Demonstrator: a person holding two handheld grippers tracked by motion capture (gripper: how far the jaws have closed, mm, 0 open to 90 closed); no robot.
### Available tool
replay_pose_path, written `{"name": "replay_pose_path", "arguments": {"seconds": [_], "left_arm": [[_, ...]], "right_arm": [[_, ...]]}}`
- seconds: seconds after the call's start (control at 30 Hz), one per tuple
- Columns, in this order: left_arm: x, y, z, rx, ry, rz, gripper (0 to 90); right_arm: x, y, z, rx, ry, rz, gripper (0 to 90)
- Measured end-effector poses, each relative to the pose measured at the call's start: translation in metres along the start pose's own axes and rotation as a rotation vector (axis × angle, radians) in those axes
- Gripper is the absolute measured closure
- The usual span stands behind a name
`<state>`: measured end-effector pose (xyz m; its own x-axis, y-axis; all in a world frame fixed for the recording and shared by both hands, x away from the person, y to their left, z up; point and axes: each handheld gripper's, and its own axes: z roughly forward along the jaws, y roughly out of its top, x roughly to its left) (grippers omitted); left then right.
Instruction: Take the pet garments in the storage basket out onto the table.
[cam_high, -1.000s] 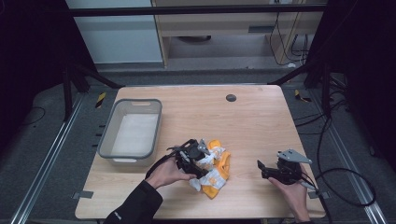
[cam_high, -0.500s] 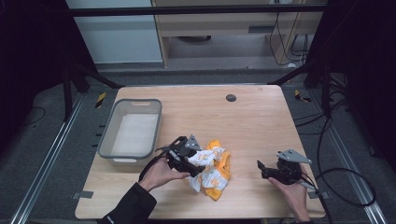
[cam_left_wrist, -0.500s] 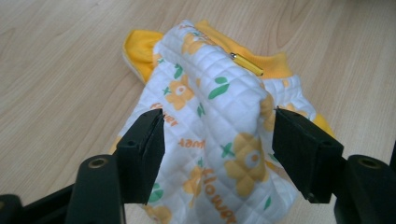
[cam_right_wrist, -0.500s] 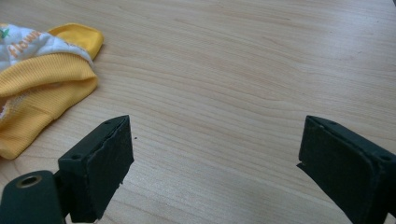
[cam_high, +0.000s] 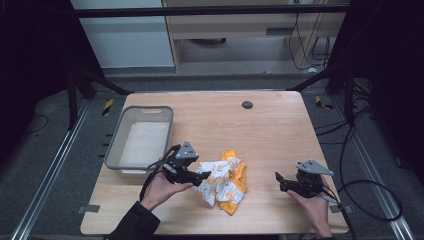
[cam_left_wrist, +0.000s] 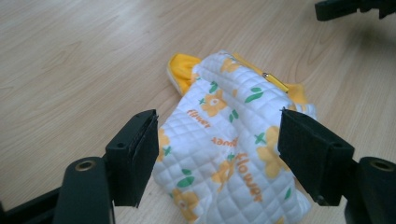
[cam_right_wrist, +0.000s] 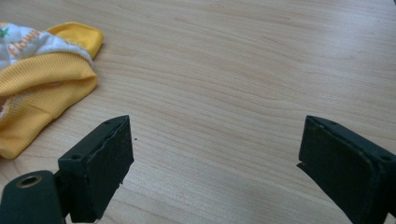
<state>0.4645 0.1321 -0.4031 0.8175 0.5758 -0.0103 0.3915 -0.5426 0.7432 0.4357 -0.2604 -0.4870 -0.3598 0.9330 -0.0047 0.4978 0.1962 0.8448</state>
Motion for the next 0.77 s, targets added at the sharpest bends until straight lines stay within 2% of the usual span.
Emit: {"name": "replay_pose_path", "arguments": {"seconds": [0.2, 0.33, 0.4, 0.43, 0.53, 0.57, 0.77], "left_arm": [[0.007, -0.015, -0.010, -0.048, 0.048, -0.048, 26.8], [0.012, -0.032, -0.018, -0.080, 0.090, -0.077, 26.5], [0.012, -0.034, -0.019, -0.081, 0.094, -0.082, 26.4], [0.013, -0.042, -0.021, -0.092, 0.107, -0.096, 26.4], [0.014, -0.049, -0.023, -0.103, 0.120, -0.103, 26.7], [0.015, -0.057, -0.025, -0.112, 0.132, -0.114, 26.8], [0.017, -0.070, -0.028, -0.112, 0.148, -0.130, 27.0]], "right_arm": [[0.000, 0.000, 0.000, 0.000, -0.002, -0.003, 10.0], [0.000, 0.000, 0.000, 0.002, 0.000, 0.000, 9.8], [0.000, 0.000, 0.000, 0.002, 0.000, -0.002, 9.8], [0.000, 0.000, 0.000, 0.003, -0.001, -0.002, 9.8], [0.000, 0.000, 0.000, 0.004, -0.001, -0.003, 9.7], [0.001, 0.000, 0.000, 0.004, 0.000, -0.004, 9.7], [0.001, 0.000, 0.000, 0.003, 0.001, -0.003, 9.5]]}}
